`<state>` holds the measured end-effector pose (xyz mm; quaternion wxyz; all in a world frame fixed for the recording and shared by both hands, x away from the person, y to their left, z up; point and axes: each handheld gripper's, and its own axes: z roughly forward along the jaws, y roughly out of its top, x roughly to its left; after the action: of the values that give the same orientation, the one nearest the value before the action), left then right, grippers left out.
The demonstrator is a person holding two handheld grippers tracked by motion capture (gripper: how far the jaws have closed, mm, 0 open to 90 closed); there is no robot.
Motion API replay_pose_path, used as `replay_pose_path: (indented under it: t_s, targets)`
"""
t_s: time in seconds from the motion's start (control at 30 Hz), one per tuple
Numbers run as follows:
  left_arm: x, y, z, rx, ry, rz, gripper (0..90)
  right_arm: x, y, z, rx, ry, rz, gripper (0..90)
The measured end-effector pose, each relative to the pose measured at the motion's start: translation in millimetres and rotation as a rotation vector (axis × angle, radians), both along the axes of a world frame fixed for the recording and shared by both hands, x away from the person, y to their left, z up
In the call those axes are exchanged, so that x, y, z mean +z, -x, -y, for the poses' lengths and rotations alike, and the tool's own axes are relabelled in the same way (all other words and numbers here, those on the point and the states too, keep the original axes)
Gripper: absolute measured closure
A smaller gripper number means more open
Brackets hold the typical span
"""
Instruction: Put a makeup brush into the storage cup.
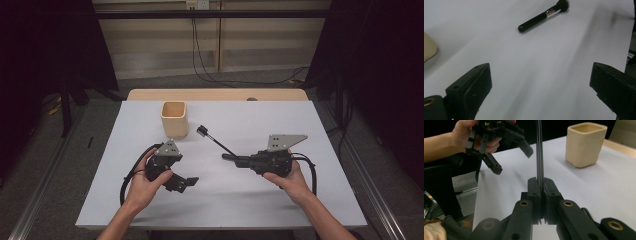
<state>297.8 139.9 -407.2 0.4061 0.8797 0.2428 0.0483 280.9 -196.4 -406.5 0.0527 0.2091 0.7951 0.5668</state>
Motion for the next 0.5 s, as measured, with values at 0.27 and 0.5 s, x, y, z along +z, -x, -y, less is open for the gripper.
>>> replay_pose_path:
  t_s: [0.27, 0.5]
  targets:
    - [-0.3, 2.1, -0.2, 0.017, 0.007, 0.026, 3.9, 1.4, 3.1, 2.2, 0.003, -0.082, 0.070, 85.7]
    - [1.1, 3.9, 0.4, 0.011, 0.064, 0.043, 3.8, -0.3, 3.5, 4.2, -0.019, -0.115, 0.089, 85.8]
